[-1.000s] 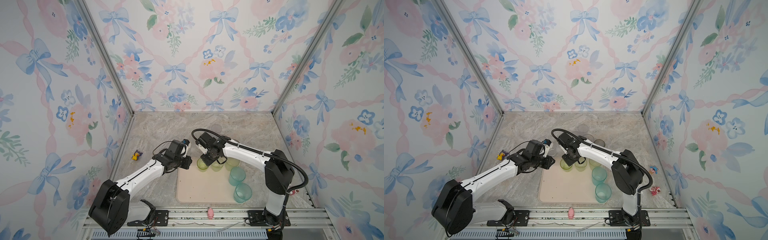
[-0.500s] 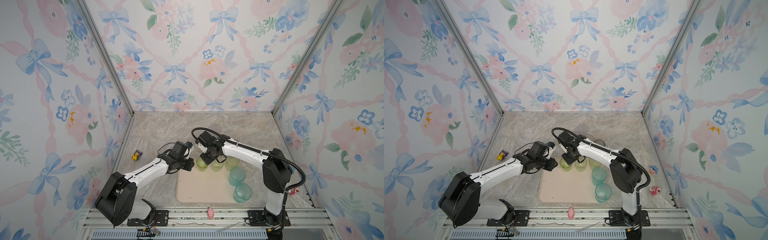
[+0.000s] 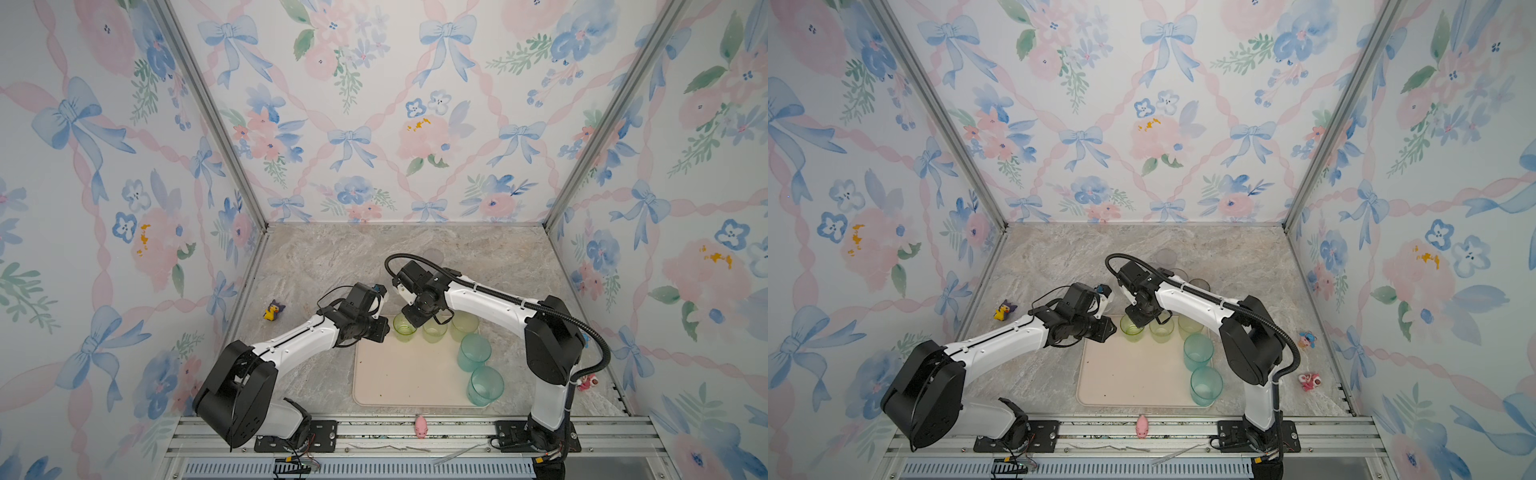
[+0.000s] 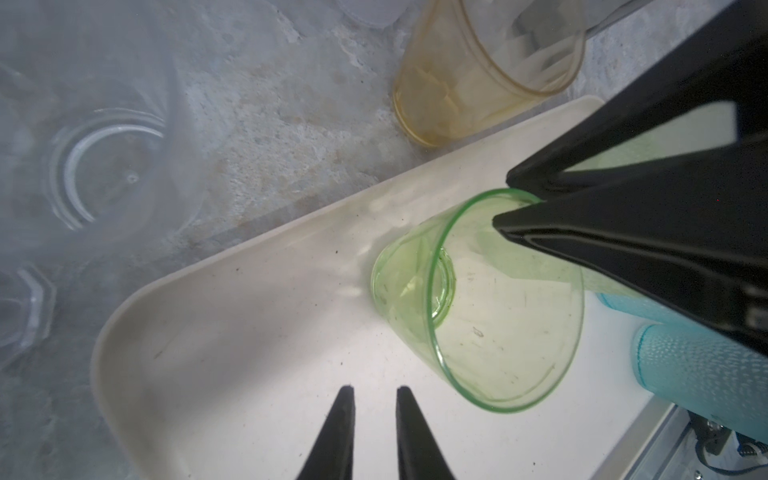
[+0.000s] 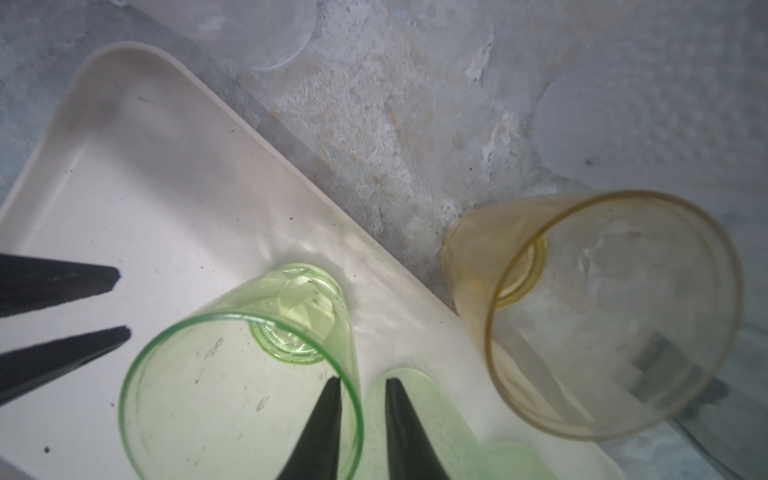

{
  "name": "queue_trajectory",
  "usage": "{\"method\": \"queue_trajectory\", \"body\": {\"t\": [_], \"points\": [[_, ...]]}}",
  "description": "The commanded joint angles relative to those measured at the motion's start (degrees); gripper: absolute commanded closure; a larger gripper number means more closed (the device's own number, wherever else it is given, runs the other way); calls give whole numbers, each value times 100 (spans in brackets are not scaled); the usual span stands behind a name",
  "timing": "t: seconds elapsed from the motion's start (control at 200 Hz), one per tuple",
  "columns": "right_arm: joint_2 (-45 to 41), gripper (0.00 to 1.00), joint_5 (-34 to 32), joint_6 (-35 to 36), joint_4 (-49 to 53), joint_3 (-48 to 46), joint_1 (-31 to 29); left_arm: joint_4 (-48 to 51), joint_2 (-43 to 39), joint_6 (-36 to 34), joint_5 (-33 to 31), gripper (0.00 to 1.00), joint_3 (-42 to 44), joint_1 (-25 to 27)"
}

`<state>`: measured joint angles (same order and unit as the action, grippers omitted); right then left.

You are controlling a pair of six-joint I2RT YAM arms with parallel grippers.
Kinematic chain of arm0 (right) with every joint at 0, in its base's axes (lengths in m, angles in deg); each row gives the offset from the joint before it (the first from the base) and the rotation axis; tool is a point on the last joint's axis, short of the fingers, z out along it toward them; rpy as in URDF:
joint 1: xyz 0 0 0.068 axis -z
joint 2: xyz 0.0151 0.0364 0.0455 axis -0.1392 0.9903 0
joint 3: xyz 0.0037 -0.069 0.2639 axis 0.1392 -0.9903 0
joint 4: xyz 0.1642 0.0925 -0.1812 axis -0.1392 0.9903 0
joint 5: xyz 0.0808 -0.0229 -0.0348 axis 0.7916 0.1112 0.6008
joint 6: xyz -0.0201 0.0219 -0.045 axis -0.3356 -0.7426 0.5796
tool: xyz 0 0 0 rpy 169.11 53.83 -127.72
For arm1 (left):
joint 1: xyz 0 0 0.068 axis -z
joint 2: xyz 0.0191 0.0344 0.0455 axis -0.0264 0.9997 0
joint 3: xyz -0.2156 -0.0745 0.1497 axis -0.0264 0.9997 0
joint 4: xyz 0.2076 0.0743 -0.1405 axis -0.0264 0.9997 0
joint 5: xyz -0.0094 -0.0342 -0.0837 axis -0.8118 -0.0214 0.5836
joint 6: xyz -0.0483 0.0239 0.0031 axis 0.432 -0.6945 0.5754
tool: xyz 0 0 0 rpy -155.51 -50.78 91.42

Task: Place the glasses into the tray

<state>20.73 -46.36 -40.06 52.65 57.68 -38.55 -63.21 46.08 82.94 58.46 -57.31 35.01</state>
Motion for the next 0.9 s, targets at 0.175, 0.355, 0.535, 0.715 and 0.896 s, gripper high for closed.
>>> {"method": "queue_trajectory", "body": {"t": [0.175, 0.355, 0.535, 0.715, 0.896], "points": [[-402, 69, 26, 8, 113, 140, 57, -57, 187, -17, 100, 79, -157, 70], [-960, 62, 98, -62, 75, 160, 116, -132, 305, -8, 118, 79, -156, 96], [-1435, 58, 81, -178, 59, 127, 418, -208, 441, -8, 151, 79, -223, 139], [-1889, 57, 221, -289, -47, -49, 894, -237, 590, -26, 173, 80, -321, 189], [-2018, 57, 290, -301, -68, -170, 1183, -248, 661, -35, 188, 80, -367, 214]]}}
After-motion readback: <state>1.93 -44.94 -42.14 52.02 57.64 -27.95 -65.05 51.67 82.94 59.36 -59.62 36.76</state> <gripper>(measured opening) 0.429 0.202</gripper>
